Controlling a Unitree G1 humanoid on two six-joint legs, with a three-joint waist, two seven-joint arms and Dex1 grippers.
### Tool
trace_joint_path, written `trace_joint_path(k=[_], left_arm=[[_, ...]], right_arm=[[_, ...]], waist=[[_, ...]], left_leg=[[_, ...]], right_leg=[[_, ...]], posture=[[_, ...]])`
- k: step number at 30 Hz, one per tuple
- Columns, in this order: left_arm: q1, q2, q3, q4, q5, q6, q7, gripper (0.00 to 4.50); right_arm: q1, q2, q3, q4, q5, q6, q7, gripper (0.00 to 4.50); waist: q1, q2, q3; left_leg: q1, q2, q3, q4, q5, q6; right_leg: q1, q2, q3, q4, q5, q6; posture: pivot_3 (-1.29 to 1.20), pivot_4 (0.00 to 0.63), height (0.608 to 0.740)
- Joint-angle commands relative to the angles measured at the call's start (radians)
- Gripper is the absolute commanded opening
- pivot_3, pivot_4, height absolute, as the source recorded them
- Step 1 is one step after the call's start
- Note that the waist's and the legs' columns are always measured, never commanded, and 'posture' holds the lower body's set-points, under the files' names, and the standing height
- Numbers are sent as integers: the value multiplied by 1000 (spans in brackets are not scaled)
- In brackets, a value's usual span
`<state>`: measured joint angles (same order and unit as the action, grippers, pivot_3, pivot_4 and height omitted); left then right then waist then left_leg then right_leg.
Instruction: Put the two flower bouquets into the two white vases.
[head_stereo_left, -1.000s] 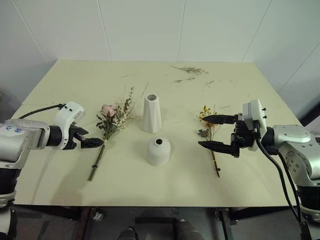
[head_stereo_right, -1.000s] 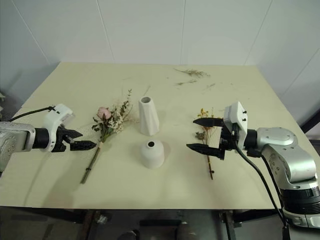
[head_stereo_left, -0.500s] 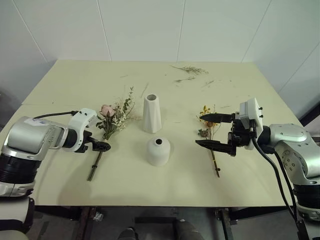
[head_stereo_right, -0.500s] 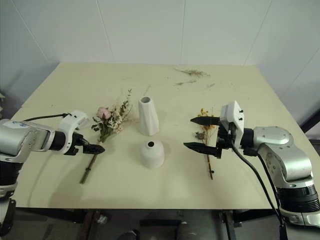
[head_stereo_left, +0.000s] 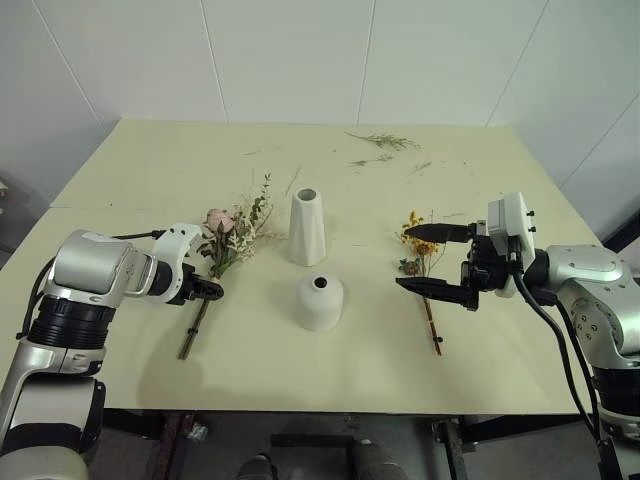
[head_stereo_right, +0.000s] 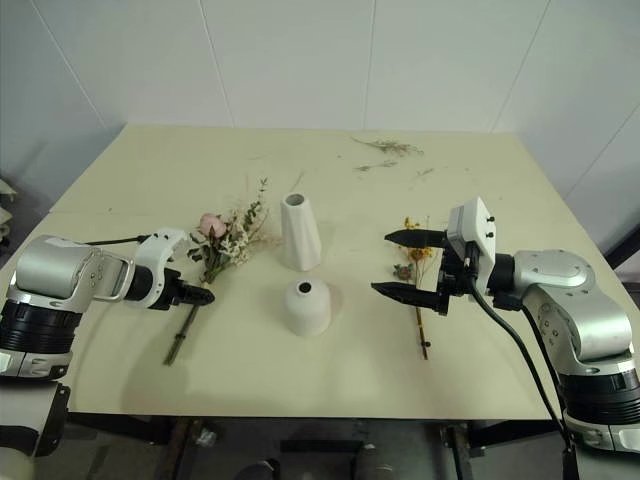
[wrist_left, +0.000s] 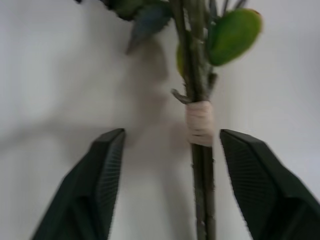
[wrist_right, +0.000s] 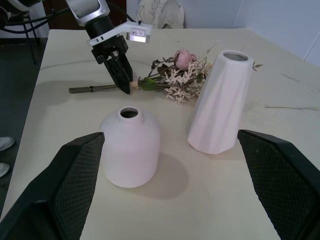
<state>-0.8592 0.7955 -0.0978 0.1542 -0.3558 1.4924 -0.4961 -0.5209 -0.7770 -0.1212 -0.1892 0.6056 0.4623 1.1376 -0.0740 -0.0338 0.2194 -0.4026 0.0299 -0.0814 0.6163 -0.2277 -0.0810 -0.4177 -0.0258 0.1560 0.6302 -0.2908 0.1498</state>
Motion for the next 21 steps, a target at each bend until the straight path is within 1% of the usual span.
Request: trace_joint_path(k=[1,3,6,7,11,16,19,21], left_arm=[[-31,-14,-6,25,17,-31,-1,1798],[-40,-18,-15,38,22,-41,-8,1233],[-51,-22,-23,52,25,-56,-17,238],[-54,-26,-23,56,27,-63,-17,101],[-71,-23,-2,82,43,-108,-15,97],[-104,-21,78,128,51,-283,-20,97],[-145,-73,195,213,53,-518,42,97],[-207,-116,273,336,57,-781,77,97]], right_arm=[[11,-20,-38,-27,11,-5,-8,4500],[23,-25,-47,-37,11,-2,-14,4500],[42,-39,-61,-56,18,7,-23,4500],[47,-44,-65,-57,20,7,-23,4500],[67,-58,-88,-75,29,17,-30,4500],[105,-71,-120,-109,52,35,-37,4500],[125,-80,-138,-133,71,53,-39,4500],[140,-93,-148,-144,77,61,-37,4500]], waist=[[1,0,0],[6,0,0],[13,0,0],[15,0,0],[18,0,0],[19,0,0],[20,0,0],[22,0,0]], left_leg=[[0,0,0,0,0,0],[0,0,0,0,0,0],[0,0,0,0,0,0],[0,0,0,0,0,0],[0,0,0,0,0,0],[0,0,0,1,0,0],[0,0,0,0,0,0],[-1,0,0,1,0,0]], right_leg=[[0,0,0,0,0,0],[0,0,0,0,0,0],[0,0,0,-1,0,0],[0,0,0,-1,0,0],[0,0,0,-1,0,0],[0,0,0,-1,0,1],[0,0,0,-1,0,1],[1,-1,0,-1,1,1]], posture=[[0,150,740],[0,150,740],[0,150,740],[0,150,740],[0,150,740],[0,150,740],[0,150,740],[0,150,740]])
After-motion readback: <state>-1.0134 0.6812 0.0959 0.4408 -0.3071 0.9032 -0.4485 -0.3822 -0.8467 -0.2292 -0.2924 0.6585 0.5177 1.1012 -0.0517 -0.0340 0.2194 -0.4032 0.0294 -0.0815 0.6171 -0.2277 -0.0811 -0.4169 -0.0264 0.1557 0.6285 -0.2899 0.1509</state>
